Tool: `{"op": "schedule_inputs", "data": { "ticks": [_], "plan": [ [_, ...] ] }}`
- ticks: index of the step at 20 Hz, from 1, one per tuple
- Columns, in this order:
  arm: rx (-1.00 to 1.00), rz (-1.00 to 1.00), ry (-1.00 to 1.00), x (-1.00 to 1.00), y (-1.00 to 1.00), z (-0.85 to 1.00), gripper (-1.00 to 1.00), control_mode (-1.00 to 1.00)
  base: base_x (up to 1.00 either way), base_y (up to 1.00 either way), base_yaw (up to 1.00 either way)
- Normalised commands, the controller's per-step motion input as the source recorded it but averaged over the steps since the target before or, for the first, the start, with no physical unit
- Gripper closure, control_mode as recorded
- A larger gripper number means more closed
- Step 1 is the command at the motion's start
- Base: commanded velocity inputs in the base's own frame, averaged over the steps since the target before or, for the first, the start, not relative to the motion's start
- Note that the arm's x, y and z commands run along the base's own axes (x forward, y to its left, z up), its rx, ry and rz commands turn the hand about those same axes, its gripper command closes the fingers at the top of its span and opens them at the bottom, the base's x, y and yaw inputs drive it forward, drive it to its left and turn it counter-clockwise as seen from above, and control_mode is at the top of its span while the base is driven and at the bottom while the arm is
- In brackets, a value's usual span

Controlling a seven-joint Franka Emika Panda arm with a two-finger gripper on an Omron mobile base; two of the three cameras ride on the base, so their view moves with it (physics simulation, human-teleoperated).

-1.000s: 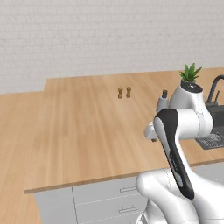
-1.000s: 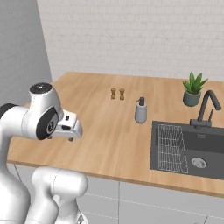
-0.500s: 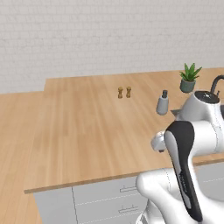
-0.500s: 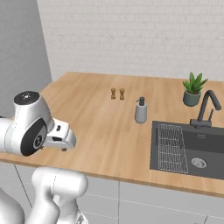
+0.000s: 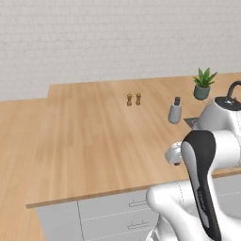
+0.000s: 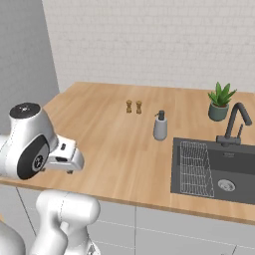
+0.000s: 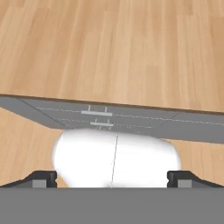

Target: Navigate to the shelves.

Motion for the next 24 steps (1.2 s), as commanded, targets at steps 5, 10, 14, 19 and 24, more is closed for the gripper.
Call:
{"op": "schedule_inputs", "data": {
  "ticks": [5, 10, 14, 19, 24],
  "plan": [
    [0.0, 0.0, 0.01, 0.41, 0.0, 0.1, -1.0, -1.0, 0.0, 0.0, 0.0],
    [0.0, 0.0, 0.0, 0.23, 0.0, 0.0, -1.0, -1.0, 0.0, 0.0, 0.0],
    [0.0, 0.0, 0.0, -0.01, 0.0, 0.0, -1.0, 1.0, -0.62, -0.03, 0.0],
    [0.0, 0.0, 0.0, 0.0, 0.0, 0.0, -1.0, 1.0, -0.76, -0.18, -0.08],
    [0.0, 0.0, 0.0, 0.0, 0.0, 0.0, -1.0, 1.0, -0.27, -0.26, -0.22]
  ]
}}
